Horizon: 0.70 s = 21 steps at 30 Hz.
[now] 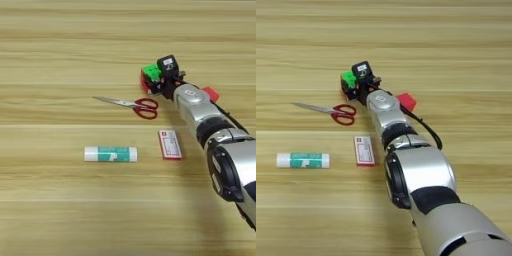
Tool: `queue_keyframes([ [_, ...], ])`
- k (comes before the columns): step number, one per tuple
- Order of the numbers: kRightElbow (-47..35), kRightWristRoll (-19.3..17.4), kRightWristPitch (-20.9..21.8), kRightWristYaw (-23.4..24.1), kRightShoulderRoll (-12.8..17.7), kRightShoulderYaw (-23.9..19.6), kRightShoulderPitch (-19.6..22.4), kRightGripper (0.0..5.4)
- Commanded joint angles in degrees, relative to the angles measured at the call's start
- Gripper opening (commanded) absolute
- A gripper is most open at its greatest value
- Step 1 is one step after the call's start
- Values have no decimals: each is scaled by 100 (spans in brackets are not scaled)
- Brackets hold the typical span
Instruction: Move the objects on the table
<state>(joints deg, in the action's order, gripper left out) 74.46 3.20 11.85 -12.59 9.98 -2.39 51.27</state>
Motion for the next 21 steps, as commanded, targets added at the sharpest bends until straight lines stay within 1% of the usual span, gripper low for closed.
queue_keyframes([
  [1, -200, 44, 37, 90, 110, -24, 510, 333],
  [3, -200, 55, 38, 90, 103, -17, 505, 333],
  [5, -200, 61, 38, 89, 100, -13, 503, 370],
  [9, -191, 76, 42, 87, 94, -24, 503, 403],
  [12, -189, 89, 45, 88, 86, -38, 504, 442],
  [15, -190, 92, 52, 89, 81, -46, 504, 467],
  [19, -198, 89, 72, 100, 78, -58, 504, 520],
  [20, -202, 87, 79, 103, 78, -60, 505, 520],
  [21, -208, 87, 93, 110, 81, -64, 508, 534],
])
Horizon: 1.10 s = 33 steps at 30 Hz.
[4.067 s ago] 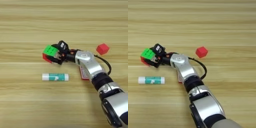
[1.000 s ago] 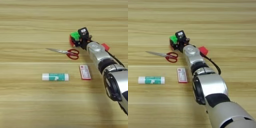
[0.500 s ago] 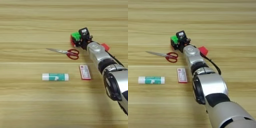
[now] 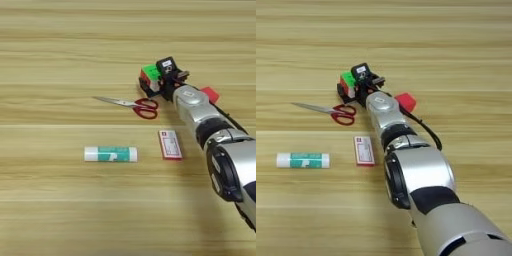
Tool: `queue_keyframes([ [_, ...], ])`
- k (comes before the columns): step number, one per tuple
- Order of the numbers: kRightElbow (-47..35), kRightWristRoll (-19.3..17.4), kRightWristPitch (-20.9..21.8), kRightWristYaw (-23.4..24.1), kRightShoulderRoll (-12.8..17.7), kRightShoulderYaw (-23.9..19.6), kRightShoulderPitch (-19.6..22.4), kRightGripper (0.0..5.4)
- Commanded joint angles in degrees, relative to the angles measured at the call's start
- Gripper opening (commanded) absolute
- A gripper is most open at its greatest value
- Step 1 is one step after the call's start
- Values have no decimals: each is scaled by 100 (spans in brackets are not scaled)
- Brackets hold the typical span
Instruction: Move the objects on the table
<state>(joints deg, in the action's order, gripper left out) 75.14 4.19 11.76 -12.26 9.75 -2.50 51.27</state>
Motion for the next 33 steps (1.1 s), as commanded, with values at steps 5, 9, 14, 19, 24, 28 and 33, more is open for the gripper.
queue_keyframes([
  [5, -297, 19, 170, 126, 114, -40, 521, 538],
  [9, -331, 10, 226, 117, 108, -52, 533, 538],
  [14, -420, 50, 358, 120, 122, -12, 549, 538],
  [19, -608, 82, 525, 17, 129, 35, 524, 538],
  [24, -782, 62, 580, -75, 152, 27, 497, 538],
  [28, -1014, 44, 640, -216, 217, 30, 426, 538],
  [33, -1379, -34, 636, -529, 432, -28, 286, 538],
])
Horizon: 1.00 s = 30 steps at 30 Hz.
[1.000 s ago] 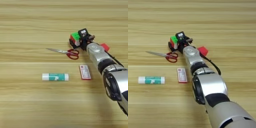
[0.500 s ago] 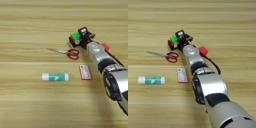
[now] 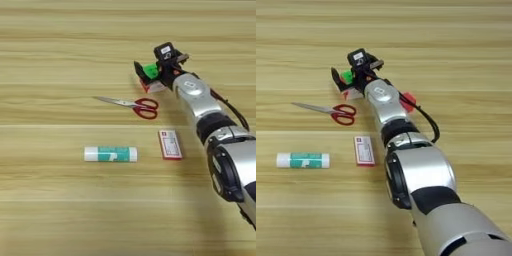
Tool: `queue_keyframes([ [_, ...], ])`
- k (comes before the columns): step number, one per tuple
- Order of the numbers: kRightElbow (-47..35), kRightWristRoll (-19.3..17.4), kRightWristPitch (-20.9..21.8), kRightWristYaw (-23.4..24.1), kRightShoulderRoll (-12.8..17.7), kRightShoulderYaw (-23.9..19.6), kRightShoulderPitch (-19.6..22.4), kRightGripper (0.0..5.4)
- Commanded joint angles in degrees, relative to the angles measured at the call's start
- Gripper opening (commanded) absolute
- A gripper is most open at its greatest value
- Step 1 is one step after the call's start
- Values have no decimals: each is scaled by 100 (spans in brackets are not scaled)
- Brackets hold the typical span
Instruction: Move the objects on the table
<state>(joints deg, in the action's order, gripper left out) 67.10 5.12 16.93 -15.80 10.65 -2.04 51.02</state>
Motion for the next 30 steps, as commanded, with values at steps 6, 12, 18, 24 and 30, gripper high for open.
queue_keyframes([
  [6, -1236, -628, -159, -1096, 813, -370, 47, 538],
  [12, -2033, -1241, -769, -2180, 1472, -715, -119, 538],
  [18, -2286, -1514, -1158, -2644, 2056, -970, -11, 538],
  [24, -2277, -1554, -1181, -3015, 2445, -1032, 58, 538],
  [30, -1943, -1531, -1121, -3717, 2642, -926, -40, 538],
])
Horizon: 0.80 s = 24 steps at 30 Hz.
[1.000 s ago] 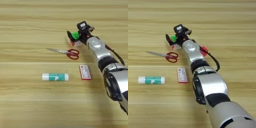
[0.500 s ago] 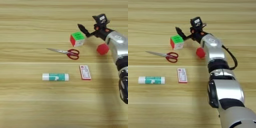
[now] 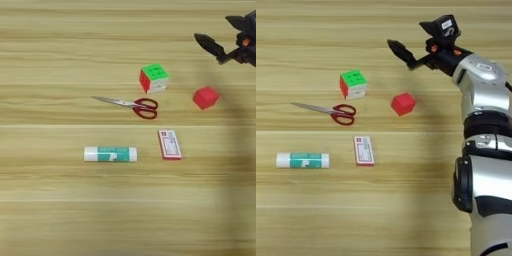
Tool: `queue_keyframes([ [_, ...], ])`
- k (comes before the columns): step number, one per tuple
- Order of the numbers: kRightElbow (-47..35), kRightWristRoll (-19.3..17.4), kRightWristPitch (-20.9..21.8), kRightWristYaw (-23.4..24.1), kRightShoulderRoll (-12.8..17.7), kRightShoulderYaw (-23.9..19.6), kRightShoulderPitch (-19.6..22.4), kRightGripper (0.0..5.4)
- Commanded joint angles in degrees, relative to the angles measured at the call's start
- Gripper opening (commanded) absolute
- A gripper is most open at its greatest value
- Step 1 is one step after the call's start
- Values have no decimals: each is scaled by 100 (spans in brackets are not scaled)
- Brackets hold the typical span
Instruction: Move the objects on the table
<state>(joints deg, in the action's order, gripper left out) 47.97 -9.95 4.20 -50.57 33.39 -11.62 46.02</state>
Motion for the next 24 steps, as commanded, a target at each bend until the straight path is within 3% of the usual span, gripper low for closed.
queue_keyframes([
  [1, 173, 54, 227, -272, 384, 68, 456, 538],
  [11, 1651, 578, 711, -58, 439, 259, 663, 538],
  [24, 2209, 1143, 949, 388, 307, 550, 662, 538],
])
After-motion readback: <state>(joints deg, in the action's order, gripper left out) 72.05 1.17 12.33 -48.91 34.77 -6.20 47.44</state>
